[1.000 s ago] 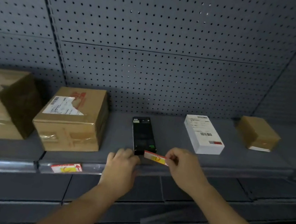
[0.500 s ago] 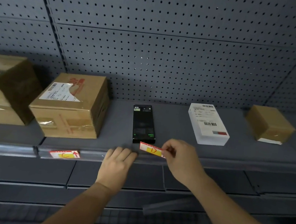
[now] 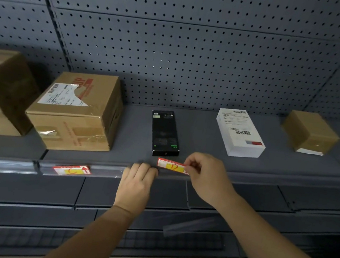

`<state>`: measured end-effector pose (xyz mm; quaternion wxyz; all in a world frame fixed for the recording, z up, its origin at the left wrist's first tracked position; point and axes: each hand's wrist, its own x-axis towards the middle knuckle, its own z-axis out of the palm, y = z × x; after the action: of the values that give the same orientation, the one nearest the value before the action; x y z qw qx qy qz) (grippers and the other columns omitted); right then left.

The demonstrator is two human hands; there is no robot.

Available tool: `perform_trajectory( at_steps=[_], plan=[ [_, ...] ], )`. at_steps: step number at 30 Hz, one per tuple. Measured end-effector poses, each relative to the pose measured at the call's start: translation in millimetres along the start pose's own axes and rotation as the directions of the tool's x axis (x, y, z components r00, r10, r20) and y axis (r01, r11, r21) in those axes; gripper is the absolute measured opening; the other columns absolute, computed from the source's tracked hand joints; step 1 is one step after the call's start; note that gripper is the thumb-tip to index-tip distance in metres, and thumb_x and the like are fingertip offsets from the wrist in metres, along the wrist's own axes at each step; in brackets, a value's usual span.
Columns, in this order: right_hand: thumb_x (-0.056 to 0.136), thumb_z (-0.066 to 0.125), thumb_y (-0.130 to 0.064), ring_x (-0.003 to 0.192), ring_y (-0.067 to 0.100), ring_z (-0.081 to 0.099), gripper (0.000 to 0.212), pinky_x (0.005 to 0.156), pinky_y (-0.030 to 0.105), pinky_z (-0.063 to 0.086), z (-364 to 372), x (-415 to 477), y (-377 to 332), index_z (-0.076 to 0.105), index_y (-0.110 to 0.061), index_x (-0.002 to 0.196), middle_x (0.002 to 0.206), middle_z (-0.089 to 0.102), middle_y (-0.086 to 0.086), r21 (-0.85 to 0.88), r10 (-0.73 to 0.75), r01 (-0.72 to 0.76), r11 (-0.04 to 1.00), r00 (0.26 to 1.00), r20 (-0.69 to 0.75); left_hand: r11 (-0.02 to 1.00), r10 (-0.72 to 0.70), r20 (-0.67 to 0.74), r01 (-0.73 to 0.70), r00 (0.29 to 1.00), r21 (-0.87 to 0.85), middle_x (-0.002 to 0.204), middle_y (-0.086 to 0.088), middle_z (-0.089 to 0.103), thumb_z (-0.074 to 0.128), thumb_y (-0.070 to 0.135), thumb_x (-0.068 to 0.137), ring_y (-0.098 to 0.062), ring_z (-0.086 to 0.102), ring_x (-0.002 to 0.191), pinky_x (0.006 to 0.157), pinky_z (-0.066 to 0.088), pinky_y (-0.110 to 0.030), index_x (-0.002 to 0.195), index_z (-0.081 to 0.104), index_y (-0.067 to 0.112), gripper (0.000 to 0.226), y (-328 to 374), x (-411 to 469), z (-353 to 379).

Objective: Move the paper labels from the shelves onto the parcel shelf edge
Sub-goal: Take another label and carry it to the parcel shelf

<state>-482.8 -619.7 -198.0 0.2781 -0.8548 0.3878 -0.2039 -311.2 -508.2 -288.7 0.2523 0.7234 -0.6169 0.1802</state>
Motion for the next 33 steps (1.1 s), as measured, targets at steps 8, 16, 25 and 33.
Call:
perform_trajectory(
  at_steps=[8,16,25,33],
  plan=[
    [0.091,0.066,-0.013,0.079,0.007,0.057,0.009,0.072,0.022,0.05,6,6,-1,0.067,-0.021,0.089,0.09,0.059,-0.006,-0.071,-0.061,0.065,0.995,0.996,0.061,0.98,-0.034,0.151,0.063,0.988,-0.191,0.084,0.001,0.055,0.07,-0.005,0.073,-0.021,0.048,0.081,0.077,0.04,-0.034,0.085,0.059,0.019,0.029,-14,5,-14],
    [0.094,0.061,-0.018,0.083,0.008,0.056,0.009,0.079,0.023,0.049,21,7,0,0.07,-0.019,0.096,0.098,0.054,-0.007,-0.176,-0.121,0.132,0.975,0.99,0.074,0.919,-0.159,0.263,0.24,0.952,-0.313,0.092,0.006,0.052,0.067,0.01,0.084,-0.015,0.047,0.09,0.079,0.039,-0.025,0.095,0.052,0.024,0.023,-13,8,-32],
    [0.093,0.063,-0.023,0.091,0.01,0.056,0.013,0.081,0.026,0.051,25,-4,2,0.072,-0.022,0.102,0.102,0.059,-0.005,-0.234,-0.114,0.117,0.965,0.993,0.027,0.96,-0.08,0.256,0.144,0.963,-0.242,0.104,0.004,0.06,0.07,0.022,0.084,-0.016,0.053,0.1,0.091,0.045,-0.032,0.111,0.064,0.022,0.027,-15,8,-31],
    [0.092,0.063,-0.031,0.111,0.013,0.055,0.034,0.097,0.034,0.047,16,4,-48,0.063,-0.021,0.124,0.12,0.057,-0.006,-0.15,-0.18,0.181,0.972,0.983,0.024,0.971,-0.214,0.217,0.232,0.953,-0.063,0.119,0.008,0.05,0.06,0.038,0.088,-0.016,0.045,0.113,0.096,0.036,-0.033,0.123,0.054,0.029,0.036,-11,24,-86]
  ],
)
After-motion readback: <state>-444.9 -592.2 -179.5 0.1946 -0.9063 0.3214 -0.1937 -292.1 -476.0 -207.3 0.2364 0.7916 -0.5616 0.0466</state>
